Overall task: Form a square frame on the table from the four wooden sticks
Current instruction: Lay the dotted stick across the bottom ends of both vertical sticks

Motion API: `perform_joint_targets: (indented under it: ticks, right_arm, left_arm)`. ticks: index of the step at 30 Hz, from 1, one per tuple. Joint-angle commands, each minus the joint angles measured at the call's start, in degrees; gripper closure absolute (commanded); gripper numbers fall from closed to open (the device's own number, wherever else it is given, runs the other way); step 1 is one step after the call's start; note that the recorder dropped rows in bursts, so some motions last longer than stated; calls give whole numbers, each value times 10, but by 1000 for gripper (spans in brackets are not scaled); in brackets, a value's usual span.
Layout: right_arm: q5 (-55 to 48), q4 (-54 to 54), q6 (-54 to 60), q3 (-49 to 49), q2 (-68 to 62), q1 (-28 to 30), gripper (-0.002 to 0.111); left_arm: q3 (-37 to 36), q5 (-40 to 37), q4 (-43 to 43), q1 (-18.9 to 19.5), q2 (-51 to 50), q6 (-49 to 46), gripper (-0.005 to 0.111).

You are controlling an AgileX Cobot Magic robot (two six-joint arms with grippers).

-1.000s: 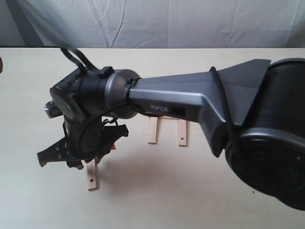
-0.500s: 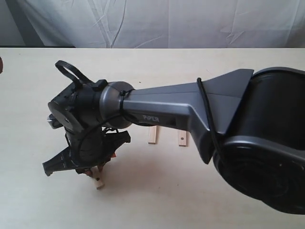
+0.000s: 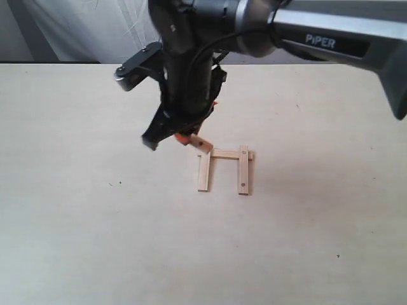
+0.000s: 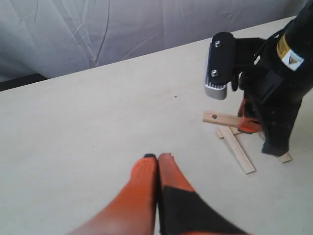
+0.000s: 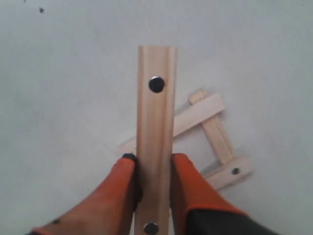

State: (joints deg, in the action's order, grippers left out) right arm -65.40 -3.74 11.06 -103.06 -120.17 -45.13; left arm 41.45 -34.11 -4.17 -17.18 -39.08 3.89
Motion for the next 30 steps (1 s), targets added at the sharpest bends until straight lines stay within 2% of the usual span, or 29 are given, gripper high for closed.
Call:
perform_joint_targets:
  ticks: [1,6,10,14,28,30]
  right_arm:
    - [-17,88,182,11,6,54,109]
    - [-12,108,274,62,6,77,109]
    - [57,106,304,129,12,75,109]
    - [125,68,305,177,26,72,109]
    - [226,55,352,253,26,72,109]
    - [226,55,343,253,26,72,99]
  left_arm:
    - [-3,1,-5,0,4,0,107]
    - [-3,1,-5,0,4,0,107]
    - [-3,2,-6,0,4,0,107]
    - [-3,2,-8,0,4,0,107]
    - [-3,2,-23,0,4,0,107]
    - [-3,2,-23,0,4,0,107]
